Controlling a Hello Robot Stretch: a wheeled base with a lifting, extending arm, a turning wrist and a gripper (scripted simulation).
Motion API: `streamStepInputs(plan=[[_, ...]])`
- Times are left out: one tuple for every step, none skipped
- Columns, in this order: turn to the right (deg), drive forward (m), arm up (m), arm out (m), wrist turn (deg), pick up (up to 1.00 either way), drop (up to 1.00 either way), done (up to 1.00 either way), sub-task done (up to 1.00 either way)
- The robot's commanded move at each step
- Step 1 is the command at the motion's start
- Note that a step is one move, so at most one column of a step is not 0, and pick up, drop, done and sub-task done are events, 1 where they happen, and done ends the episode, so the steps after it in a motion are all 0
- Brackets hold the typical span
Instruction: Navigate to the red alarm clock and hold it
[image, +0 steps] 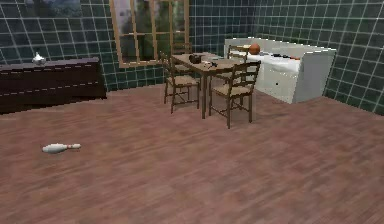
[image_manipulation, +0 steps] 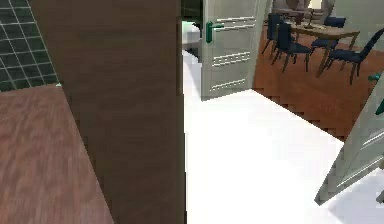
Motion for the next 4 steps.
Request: streamStepInputs(plan=[[-21.0,0.0,0.0,0.0,0.0,0.0,0.0,0.0,0.0],[-3.0,0.0,0.0,0.0,0.0,0.0,0.0,0.0,0.0],[0.0,0.45,0.0,0.0,0.0,0.0,0.0,0.0,0.0],[-24.0,0.0,0.0,0.0,0.0,0.0,0.0,0.0,0.0]])
